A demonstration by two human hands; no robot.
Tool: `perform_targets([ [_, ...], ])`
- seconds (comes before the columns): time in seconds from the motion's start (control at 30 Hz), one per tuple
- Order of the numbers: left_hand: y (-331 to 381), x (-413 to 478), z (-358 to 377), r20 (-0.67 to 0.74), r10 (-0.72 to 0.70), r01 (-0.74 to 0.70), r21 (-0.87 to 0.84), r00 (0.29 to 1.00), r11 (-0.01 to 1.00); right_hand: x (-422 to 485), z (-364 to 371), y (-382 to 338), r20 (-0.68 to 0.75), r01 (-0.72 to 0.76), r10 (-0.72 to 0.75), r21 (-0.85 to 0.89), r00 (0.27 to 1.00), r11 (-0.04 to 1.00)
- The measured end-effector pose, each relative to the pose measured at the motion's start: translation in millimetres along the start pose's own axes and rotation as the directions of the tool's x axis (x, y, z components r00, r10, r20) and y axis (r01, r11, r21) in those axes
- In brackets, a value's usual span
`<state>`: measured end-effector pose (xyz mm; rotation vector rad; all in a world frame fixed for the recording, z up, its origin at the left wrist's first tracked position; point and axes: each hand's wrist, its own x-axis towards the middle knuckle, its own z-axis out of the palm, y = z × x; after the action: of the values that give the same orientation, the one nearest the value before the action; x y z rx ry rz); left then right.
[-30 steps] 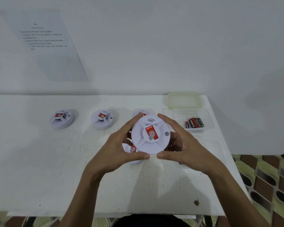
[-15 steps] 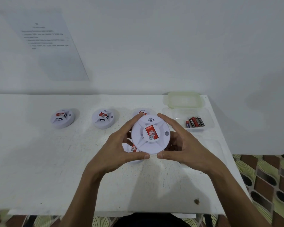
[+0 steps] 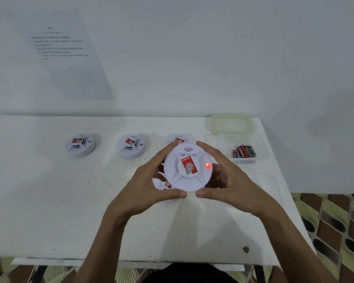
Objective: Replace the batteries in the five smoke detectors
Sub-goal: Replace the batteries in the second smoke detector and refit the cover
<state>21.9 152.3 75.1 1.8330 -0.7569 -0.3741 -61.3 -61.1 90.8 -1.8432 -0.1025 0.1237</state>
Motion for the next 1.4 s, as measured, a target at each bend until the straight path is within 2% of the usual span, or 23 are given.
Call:
perform_targets([
  [0.47, -5, -1, -11, 0.007, 0.012, -0.012, 0.037, 1.000, 0.999, 7, 10, -1, -0.019, -0.028, 0.027, -0.048, 0.999, 0.998],
  [0.73, -23, -18, -50, 0.025, -0.033, 0.030, 0.110, 0.999, 0.993, 30, 45, -1, -0.008, -0.074, 0.074, -0.077, 0.997, 0.994],
  [1.03, -87, -51, -126, 0.036, -0.098, 0.084, 0.272, 0.995, 0.959, 88, 125, 16, -0.058, -0.043, 0.025, -0.339, 0.998, 0.940],
  [1.4, -179, -58, -167, 0.043, -0.208, 0.173, 0.410, 0.977, 0.896, 150, 195, 55, 0.012, -0.083, 0.098, -0.442, 0.995, 0.893],
])
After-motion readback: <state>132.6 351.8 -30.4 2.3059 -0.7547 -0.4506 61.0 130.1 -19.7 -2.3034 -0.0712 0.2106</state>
